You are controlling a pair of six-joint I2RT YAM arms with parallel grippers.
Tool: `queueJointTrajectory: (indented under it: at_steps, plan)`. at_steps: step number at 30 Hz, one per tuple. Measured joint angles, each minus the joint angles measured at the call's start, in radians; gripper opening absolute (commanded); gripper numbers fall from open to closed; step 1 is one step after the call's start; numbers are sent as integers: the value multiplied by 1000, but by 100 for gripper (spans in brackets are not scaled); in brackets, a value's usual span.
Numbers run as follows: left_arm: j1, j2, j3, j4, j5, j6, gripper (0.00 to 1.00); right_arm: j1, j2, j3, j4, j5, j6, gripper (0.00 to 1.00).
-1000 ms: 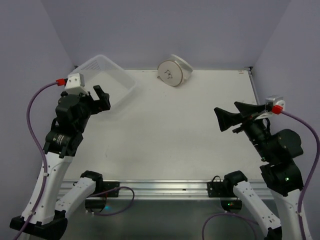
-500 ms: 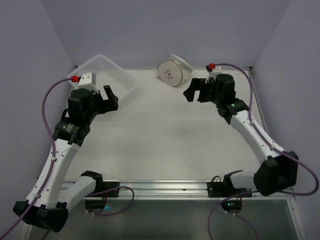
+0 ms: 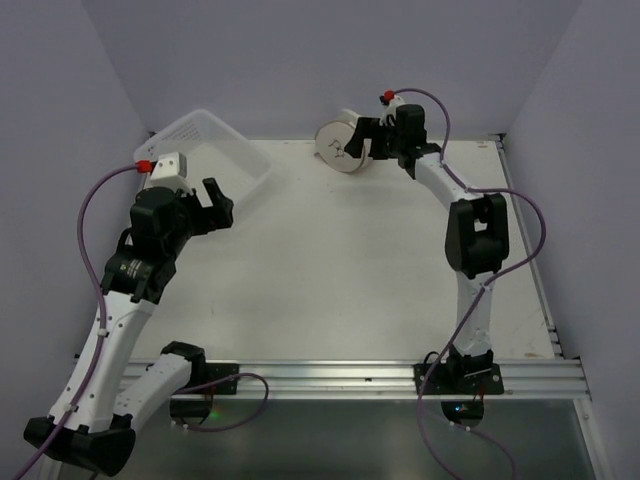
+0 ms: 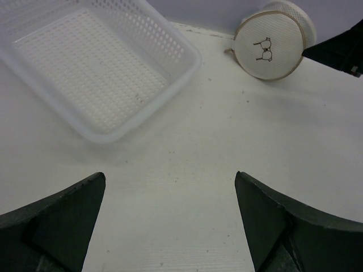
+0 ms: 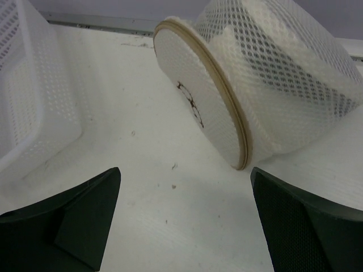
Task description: Unzip the laundry bag and remove the bra
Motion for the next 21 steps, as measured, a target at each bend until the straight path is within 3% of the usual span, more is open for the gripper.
queueJointTrajectory:
  at_steps: [8, 9, 12, 15, 16, 19, 21]
  plan:
    - [0, -18, -31, -14, 0, -4, 100, -5, 314, 390, -32, -40, 67, 99]
    - [0, -18, -33, -22, 0, -8, 100, -6, 351, 444, -38, -46, 78, 94]
    - [0, -18, -34, -35, 0, -18, 100, -13, 404, 505, -41, -70, 110, 78]
    - [0, -20, -34, -37, 0, -26, 100, -23, 409, 505, -40, -92, 140, 49]
    - [0, -21, -34, -38, 0, -27, 100, -25, 409, 505, -39, -101, 149, 29]
    - [0, -27, -34, -43, 1, -30, 100, -32, 409, 504, -36, -129, 169, 4]
    - [0, -33, -35, -43, 4, -37, 100, -35, 406, 480, -9, -153, 188, 0]
